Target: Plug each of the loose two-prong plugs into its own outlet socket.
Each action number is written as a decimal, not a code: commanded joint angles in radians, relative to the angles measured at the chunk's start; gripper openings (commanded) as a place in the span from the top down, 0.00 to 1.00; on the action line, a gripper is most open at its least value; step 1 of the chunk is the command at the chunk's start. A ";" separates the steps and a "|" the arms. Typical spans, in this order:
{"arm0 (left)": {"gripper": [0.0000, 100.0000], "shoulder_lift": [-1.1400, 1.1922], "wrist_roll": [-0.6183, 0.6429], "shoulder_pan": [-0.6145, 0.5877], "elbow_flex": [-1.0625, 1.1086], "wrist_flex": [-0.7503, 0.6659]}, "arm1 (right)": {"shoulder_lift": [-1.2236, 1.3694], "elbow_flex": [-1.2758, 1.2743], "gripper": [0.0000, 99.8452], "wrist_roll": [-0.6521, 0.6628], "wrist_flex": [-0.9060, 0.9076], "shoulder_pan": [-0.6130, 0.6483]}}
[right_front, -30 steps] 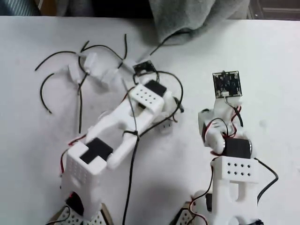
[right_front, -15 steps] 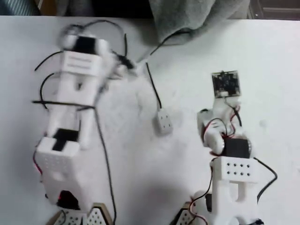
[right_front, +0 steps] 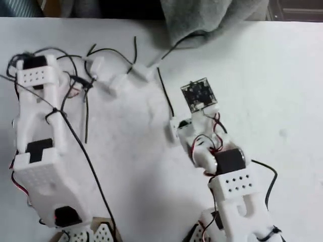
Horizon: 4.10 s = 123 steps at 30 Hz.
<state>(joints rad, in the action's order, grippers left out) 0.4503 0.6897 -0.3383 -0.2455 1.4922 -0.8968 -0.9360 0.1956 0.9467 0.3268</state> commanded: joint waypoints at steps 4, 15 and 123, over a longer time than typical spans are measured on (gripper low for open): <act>0.57 -0.005 -0.008 -0.010 0.029 -0.110 | 0.220 0.117 0.98 -0.040 0.013 0.074; 0.57 -0.004 -0.008 -0.012 0.044 -0.149 | 0.381 0.236 0.98 -0.123 0.090 0.024; 0.57 -0.005 -0.008 -0.010 0.063 -0.181 | 0.756 0.149 0.72 -0.124 -0.242 0.067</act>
<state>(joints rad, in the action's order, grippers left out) 0.4519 0.6897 -0.3399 -0.1780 1.3249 -0.1588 -0.8055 0.0713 0.7196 0.3851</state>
